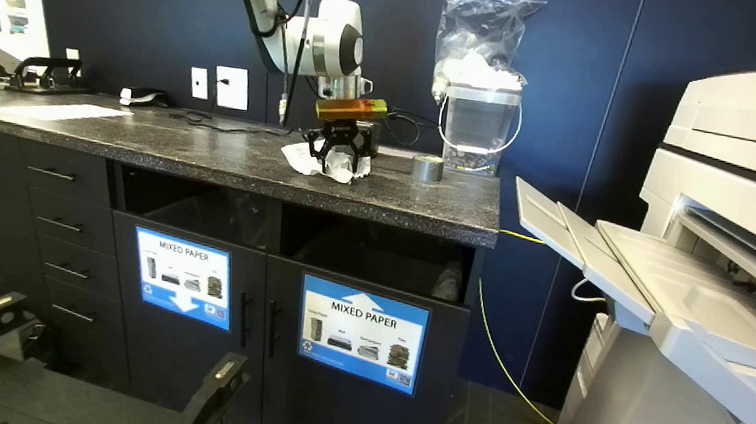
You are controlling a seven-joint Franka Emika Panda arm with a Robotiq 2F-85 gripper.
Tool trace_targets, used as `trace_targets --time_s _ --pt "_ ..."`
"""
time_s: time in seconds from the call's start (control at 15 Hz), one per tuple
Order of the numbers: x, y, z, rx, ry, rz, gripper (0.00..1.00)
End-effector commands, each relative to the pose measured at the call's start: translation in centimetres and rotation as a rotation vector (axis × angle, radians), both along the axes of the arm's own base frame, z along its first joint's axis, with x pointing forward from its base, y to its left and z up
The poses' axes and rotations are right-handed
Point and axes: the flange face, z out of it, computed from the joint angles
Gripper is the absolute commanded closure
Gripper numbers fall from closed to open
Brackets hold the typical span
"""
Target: Pick up the three papers from the countertop and put them in the bin on the right
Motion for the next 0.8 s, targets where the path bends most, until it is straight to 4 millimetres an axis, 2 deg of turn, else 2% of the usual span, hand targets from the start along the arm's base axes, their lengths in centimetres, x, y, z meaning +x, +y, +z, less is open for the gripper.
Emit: trace_targets --time_s 0.0,0.27,0.4,0.53,0.6,0.73 --pt "0.8 0.2 -0.5 0.02 -0.008 -0.003 0.57" --pt "0.8 0.4 -0.3 0.007 -0.009 0.0 0.86" --pt "0.6 0.6 -0.3 -0.005 0.001 0.006 0.96" --pt "0.3 0.6 -0.3 -0.011 0.02 0.011 0.99" --pt "0.1 0.5 -0.3 -0.018 0.033 0.014 0.95" --pt "-0.5 0.2 -0.4 -0.035 0.067 0.018 0.98"
